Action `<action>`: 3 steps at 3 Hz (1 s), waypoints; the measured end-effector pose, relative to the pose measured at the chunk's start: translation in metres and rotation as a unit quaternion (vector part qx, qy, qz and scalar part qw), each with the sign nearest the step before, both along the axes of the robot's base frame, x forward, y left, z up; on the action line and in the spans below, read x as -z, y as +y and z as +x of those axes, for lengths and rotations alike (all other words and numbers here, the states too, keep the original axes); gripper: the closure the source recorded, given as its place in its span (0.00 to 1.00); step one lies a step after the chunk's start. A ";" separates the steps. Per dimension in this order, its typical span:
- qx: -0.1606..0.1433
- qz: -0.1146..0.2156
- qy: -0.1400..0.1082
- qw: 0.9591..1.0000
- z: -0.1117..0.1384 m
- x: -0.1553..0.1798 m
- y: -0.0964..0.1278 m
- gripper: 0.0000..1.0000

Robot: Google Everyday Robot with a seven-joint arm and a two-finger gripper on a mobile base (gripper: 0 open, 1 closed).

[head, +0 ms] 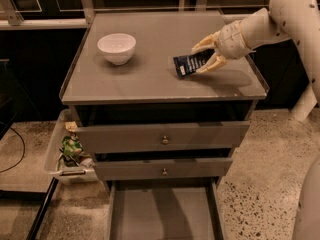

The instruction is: Pick rxbar blueberry from bottom drawer and place on counter

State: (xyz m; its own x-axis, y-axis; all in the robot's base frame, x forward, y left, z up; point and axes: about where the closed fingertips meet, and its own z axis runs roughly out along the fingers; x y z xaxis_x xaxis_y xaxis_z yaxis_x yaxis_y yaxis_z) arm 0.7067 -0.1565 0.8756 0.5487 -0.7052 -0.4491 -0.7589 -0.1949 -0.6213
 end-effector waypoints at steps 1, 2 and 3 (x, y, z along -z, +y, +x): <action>0.000 0.000 0.000 1.000 0.000 0.000 0.000 0.59; 0.000 0.000 0.000 1.000 0.000 0.000 0.000 0.36; 0.000 0.000 0.000 1.000 0.000 0.000 0.000 0.11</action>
Offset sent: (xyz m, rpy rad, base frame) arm 0.0000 0.0000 0.0000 0.0000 0.0000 0.0000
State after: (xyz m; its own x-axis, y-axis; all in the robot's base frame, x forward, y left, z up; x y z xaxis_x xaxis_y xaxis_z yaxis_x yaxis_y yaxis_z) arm 0.7067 -0.1564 0.8755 0.5488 -0.7051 -0.4491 -0.7590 -0.1949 -0.6213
